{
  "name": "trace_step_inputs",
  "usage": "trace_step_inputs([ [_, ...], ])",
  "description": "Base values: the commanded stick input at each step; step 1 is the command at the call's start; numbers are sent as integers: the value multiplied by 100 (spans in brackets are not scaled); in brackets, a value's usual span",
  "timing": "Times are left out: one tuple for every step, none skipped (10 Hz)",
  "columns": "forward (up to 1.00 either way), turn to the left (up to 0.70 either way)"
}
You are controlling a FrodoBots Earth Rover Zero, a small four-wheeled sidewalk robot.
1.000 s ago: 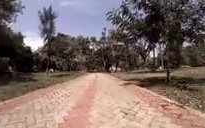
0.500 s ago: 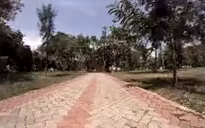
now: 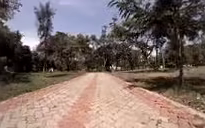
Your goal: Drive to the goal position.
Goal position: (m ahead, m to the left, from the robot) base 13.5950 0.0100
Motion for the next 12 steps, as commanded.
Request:
trace_step_inputs([
  [70,0],
  [70,0],
  [70,16],
  [70,34],
  [70,18],
  [70,0],
  [70,0],
  [70,0],
  [70,0],
  [70,0],
  [70,0],
  [70,0],
])
